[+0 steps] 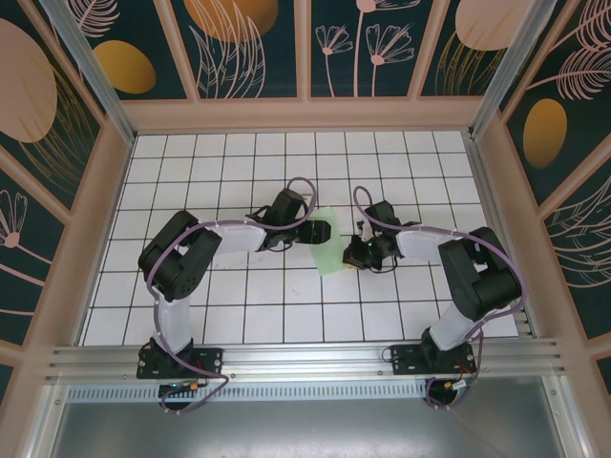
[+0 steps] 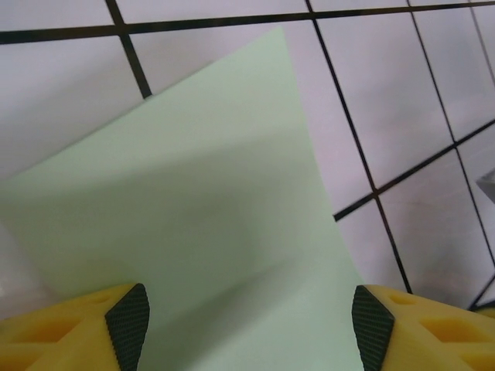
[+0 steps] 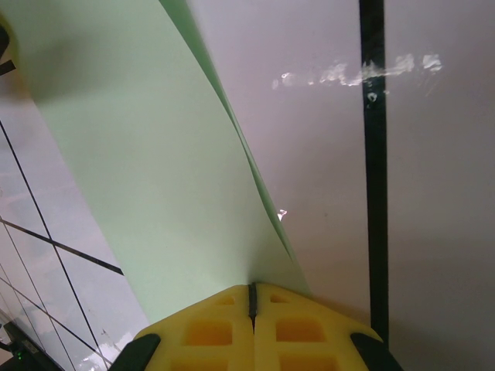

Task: Fold a paper plane with a square sheet of paper (fold left side to right side)
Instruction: First fold the square sheet of paper in half at the center of the table.

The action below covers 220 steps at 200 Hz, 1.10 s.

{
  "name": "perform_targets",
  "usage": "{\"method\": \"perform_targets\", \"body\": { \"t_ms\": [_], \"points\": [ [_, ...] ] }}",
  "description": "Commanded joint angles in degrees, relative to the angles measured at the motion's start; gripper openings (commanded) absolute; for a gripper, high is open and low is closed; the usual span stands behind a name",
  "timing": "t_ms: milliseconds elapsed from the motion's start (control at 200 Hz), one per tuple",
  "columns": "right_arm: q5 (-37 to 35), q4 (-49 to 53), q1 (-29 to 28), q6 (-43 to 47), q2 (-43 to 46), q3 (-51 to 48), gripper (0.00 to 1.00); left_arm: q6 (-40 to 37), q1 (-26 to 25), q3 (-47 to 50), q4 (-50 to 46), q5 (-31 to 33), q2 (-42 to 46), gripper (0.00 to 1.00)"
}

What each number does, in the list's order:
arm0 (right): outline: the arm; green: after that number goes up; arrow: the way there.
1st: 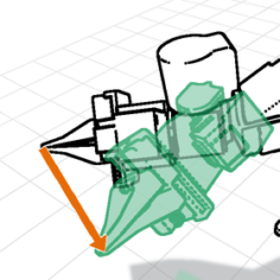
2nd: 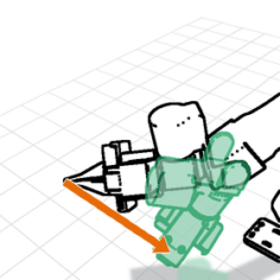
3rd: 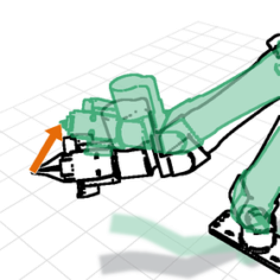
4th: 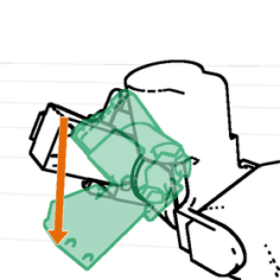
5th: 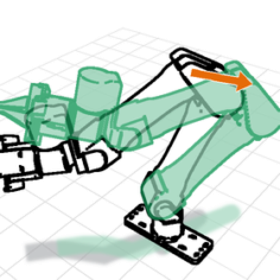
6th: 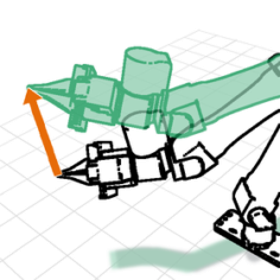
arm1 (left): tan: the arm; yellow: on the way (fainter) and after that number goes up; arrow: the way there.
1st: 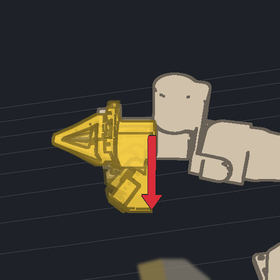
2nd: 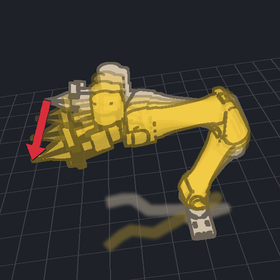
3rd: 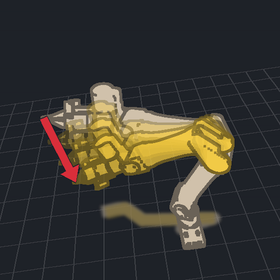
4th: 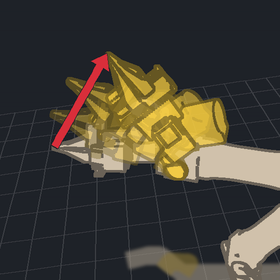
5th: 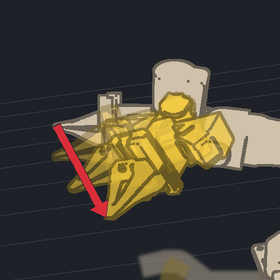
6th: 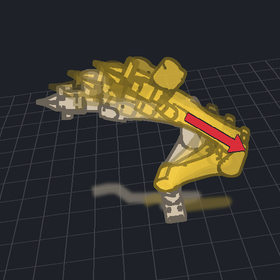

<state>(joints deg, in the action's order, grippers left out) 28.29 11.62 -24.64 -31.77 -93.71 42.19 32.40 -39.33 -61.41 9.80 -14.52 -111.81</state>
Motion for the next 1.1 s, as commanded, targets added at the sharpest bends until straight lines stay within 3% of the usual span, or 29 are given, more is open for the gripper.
{"method": "perform_targets", "body": {
  "t_ms": [0,465,1096],
  "points": [
    [-7.7,5.8,0.0,1.4,-2.9,-1.0,0.04,-0.4,0.4,-2.2,-1.6,3.6,-1.1,0.74],
    [-8.2,6.4,0.0,1.6,-2.7,-1.1,0.04,0.2,3.2,-1.1,0.0,6.2,-4.9,0.76],
    [-7.9,6.6,0.0,1.7,-2.6,-1.4,0.04,-2.1,6.4,-7.3,-3.5,9.1,-9.2,0.79]
  ]
}}
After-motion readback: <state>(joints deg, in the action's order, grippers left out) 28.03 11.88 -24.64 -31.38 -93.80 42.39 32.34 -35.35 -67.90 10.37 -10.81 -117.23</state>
